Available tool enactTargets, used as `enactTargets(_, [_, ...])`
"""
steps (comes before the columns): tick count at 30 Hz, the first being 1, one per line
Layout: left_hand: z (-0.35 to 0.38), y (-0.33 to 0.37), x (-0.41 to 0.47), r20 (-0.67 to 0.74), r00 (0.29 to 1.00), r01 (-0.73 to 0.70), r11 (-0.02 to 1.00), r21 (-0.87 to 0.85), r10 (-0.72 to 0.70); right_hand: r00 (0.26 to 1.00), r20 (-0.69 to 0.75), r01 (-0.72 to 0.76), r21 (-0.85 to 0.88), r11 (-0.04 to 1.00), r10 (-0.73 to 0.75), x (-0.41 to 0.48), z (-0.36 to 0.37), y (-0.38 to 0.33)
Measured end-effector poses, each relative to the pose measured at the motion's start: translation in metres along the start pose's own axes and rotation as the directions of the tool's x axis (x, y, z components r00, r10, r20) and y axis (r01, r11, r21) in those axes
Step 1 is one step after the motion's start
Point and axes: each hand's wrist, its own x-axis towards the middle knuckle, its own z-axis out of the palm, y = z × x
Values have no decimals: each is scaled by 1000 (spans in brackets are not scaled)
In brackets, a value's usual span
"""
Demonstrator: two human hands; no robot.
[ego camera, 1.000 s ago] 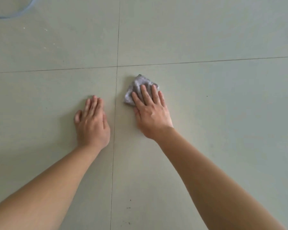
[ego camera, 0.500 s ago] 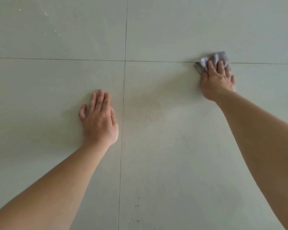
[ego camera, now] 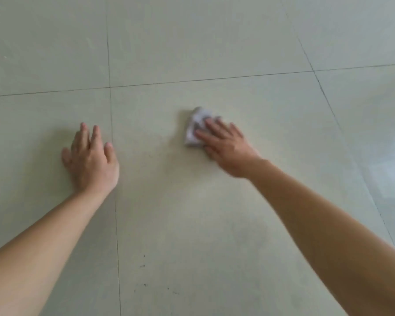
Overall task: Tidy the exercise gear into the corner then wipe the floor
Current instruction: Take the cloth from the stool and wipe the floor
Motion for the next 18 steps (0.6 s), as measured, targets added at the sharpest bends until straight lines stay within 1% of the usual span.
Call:
enactTargets(1, [0,14,-3,3,999,-42,999,-8,42,990,-22,-139,16,990,140,-2,-6,28])
enactTargets(2, [2,31,-5,23,994,-108,994,-8,108,961,-41,-273,39,961,275,-4,-13,54])
enactTargets(3, [7,47,-9,62,982,-177,984,-6,177,922,-49,-381,52,923,383,-6,-20,77])
enactTargets(4, [13,62,-13,110,967,-231,973,-2,230,890,-48,-453,44,891,454,-6,-26,95])
enactTargets(6, [29,80,-21,183,946,-277,960,31,267,849,-45,-525,37,850,527,4,-37,117])
enactTargets(8, [41,82,-25,177,949,-279,956,91,260,811,-46,-578,98,810,584,29,-43,122])
enactTargets(10, [46,79,-26,153,955,-272,956,111,254,778,-61,-609,169,775,625,62,-45,113])
enactTargets(11, [47,78,-25,149,956,-272,956,113,254,796,-69,-585,171,793,602,77,-45,101])
enactTargets(12, [47,79,-25,148,956,-272,956,112,255,841,-74,-521,157,839,536,91,-44,85])
enactTargets(14, [46,79,-25,144,956,-272,956,108,256,944,-63,-313,131,941,323,111,-38,39])
enactTargets(15, [46,80,-25,141,956,-273,956,112,256,977,-54,-200,115,973,207,115,-32,15])
enactTargets(16, [46,80,-25,138,957,-270,956,116,254,995,-44,-85,87,993,90,113,-24,-8])
enactTargets(18, [45,81,-24,117,961,-263,959,104,250,992,-11,123,36,992,-122,94,-8,-38])
